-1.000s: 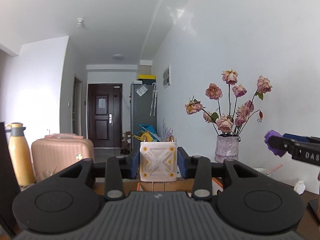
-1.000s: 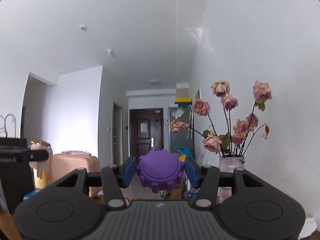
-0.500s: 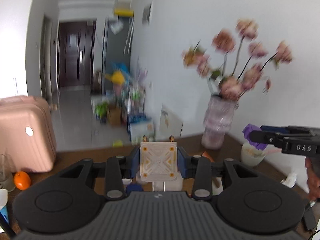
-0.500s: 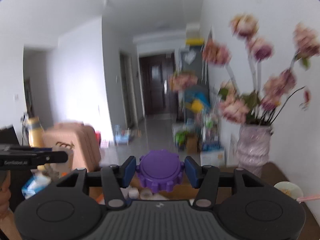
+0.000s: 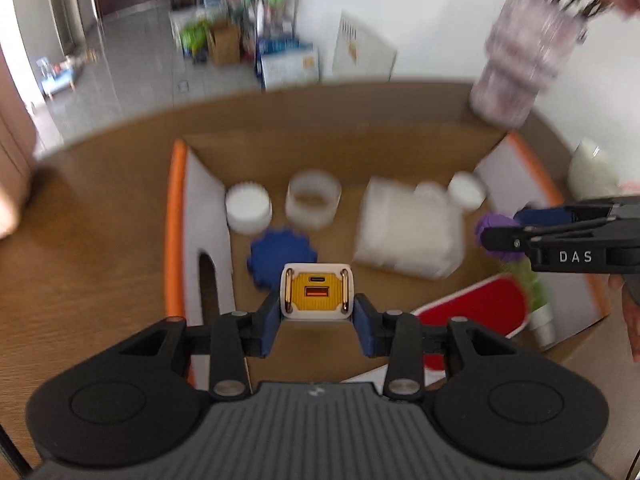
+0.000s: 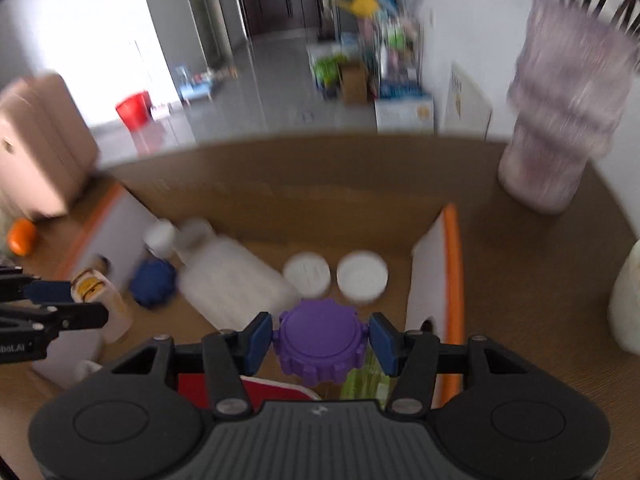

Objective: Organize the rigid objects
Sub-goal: 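Release the beige plug into the box with the left gripper while the right gripper releases the purple cap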

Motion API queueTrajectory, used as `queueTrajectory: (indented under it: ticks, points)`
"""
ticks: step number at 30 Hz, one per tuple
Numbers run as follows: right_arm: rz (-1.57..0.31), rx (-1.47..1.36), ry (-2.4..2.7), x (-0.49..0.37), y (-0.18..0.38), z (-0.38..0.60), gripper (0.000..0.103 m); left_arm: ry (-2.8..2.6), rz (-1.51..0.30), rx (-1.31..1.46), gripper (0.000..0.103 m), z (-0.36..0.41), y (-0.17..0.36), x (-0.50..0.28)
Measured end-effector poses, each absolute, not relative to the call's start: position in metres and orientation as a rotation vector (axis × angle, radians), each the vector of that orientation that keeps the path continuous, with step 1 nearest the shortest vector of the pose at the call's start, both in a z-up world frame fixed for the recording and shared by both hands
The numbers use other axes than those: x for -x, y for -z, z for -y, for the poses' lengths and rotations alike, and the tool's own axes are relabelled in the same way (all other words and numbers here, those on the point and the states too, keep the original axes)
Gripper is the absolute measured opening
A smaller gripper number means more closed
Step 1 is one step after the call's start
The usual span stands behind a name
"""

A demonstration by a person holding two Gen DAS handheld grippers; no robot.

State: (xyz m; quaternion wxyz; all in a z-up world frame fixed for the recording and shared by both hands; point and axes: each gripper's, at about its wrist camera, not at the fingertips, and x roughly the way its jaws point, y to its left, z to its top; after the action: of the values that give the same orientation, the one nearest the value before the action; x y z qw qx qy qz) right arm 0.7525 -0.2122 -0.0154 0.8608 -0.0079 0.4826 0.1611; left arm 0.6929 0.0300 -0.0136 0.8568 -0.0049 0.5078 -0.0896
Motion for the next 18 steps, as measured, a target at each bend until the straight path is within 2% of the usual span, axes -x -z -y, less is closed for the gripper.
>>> queueTrajectory:
  ticks: [3, 6, 8, 18]
  points:
    - [-1.039, 0.048, -0.337, -0.759, 0.038, 0.200, 0.053, 0.206, -1.077, 0.024, 0.044, -0.032, 0.026, -0.701]
    - [-1.034, 0.079, -0.338, -0.760, 0.043, 0.192, 0.056, 0.216, -1.064, 0.036, 0.053, -0.031, 0.023, -0.701]
    - [-1.018, 0.095, -0.333, -0.759, 0.041, 0.190, 0.060, 0.205, -1.040, 0.026, 0.064, -0.030, 0.015, -0.698]
    - [-0.947, 0.099, -0.306, -0.730, -0.016, 0.208, 0.066, 0.128, -0.948, 0.032, 0.069, -0.041, -0.054, -0.660]
